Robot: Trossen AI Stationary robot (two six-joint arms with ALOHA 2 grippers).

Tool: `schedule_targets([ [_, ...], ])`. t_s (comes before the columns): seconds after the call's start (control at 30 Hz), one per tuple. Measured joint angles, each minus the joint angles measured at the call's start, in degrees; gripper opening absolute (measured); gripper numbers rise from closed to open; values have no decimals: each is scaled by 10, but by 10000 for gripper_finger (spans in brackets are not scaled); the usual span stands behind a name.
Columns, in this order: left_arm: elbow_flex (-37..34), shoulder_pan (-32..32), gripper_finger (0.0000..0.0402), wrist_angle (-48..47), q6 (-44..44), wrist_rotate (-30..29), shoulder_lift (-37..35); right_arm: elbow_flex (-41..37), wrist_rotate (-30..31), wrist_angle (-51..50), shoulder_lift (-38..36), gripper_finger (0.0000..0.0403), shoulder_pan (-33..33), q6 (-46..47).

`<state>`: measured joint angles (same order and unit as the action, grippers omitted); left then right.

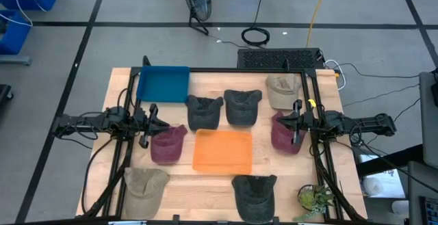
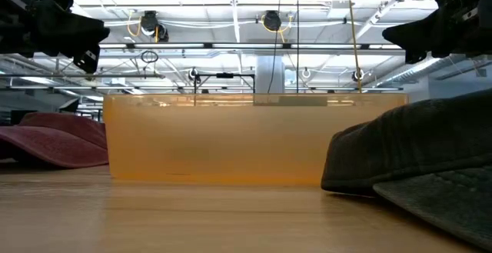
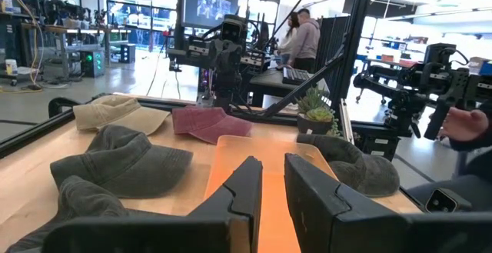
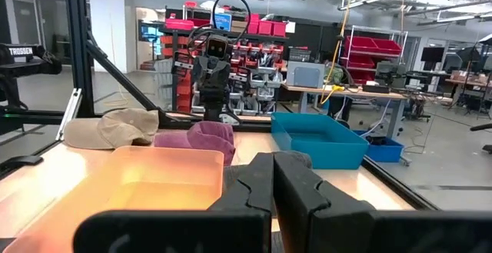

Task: Pick & Place hat
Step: Put the left red cap into the orange bin

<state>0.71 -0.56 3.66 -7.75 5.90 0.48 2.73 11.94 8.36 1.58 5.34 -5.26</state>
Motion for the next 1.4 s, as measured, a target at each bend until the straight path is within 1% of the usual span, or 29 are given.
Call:
schedule_targets([
  [0.37,0,0,63,6,-6,-3,0,0,0,7,0,0,0,11],
  [0.47,0,0,63,38,-3,-29,0,0,0,8,0,0,0,73],
  [0.57,0,0,63,50,8,-36,0,0,0,8,0,0,0,148],
  [0.63,0,0,63,60,11,-36,0,0,0,7,0,0,0,178],
  [0.77,0,0,63,57,10,-36,0,0,1,22,0,0,0,178],
  [0.97,0,0,63,57,-29,-36,0,0,0,55,0,0,0,165],
  [1.07,0,0,63,71,-33,-49,0,0,21,93,0,0,0,128],
  [1.13,0,0,63,80,-41,-47,0,0,44,131,0,0,0,105],
  [1.17,0,0,63,87,-48,-46,0,0,47,150,0,0,-1,88],
  [1.23,0,0,63,101,-50,-50,0,0,41,198,0,0,-1,13],
  [1.27,0,0,63,115,-48,-61,0,2,26,219,0,0,-1,-21],
  [1.33,0,0,63,164,-32,-111,1,14,-6,242,5,0,-1,-83],
  [1.4,1,1,63,209,-20,-152,6,36,-14,225,20,0,-1,-112],
])
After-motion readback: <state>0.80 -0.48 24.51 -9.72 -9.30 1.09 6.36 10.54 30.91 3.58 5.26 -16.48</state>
